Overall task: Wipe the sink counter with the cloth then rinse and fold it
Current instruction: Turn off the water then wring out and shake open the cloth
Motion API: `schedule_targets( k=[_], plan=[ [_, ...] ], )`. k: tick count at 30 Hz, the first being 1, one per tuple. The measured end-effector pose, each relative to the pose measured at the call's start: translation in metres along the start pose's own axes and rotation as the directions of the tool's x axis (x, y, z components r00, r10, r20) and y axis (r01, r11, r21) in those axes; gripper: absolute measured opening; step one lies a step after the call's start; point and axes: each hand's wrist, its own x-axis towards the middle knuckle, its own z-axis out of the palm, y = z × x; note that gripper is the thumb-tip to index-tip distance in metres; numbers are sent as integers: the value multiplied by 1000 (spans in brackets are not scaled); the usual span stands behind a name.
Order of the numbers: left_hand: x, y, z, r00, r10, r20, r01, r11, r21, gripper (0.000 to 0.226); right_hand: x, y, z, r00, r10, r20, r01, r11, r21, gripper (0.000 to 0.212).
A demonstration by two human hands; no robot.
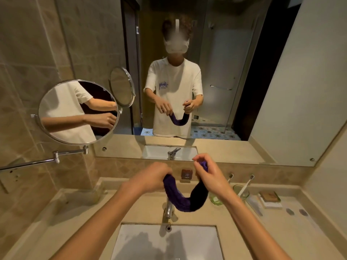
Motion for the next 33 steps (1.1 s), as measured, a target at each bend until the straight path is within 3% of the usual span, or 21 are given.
schedule_targets(
  k=[3,6,9,12,15,17,19,21,23,25,27,28,30,31,33],
  plan=[
    [15,26,-17,995,87,45,-90,994,61,7,-5,-6,19,999,-25,32,22,995,99,12],
    [25,42,-26,996,82,45,-84,996,34,25,-7,-13,32,999,-10,-34,20,956,292,17],
    [29,53,-34,999,49,4,-48,997,-57,30,-8,-21,36,998,3,-60,23,900,434,24],
    [28,59,-41,1000,-7,14,8,991,-131,37,-9,-22,37,1000,-19,8,12,858,514,39],
    [20,54,-50,996,-66,65,86,926,-368,62,-7,-17,35,998,-51,41,27,892,451,69],
    [8,47,-56,996,-29,87,79,749,-658,63,-4,-17,32,995,-79,59,47,903,426,78],
    [-3,32,-56,999,-8,46,42,586,-809,53,-1,-19,30,988,-114,101,58,894,445,71],
    [-10,19,-45,989,-96,-114,-49,517,-855,36,1,-24,29,982,-145,121,69,871,486,57],
    [-18,13,-24,929,-275,-247,-163,295,-942,23,3,-29,31,980,-152,125,56,824,563,37],
    [-24,15,4,912,-355,-206,-217,9,-976,49,6,-31,35,987,-124,103,33,781,623,20],
    [-28,18,33,933,-342,-109,-180,-183,-967,83,10,-34,37,995,-63,83,-9,743,669,9],
    [-30,19,47,954,-292,-64,-141,-251,-958,94,12,-35,38,994,-43,104,-44,700,713,7],
    [-35,19,66,998,-56,13,-10,-391,-920,101,15,-35,41,974,-33,223,-168,553,816,8],
    [-38,19,72,994,104,31,76,-465,-882,103,15,-35,42,953,-43,299,-245,471,847,8],
    [-42,24,78,946,322,36,209,-521,-828,112,15,-34,47,905,-85,416,-361,363,859,13]
  ],
)
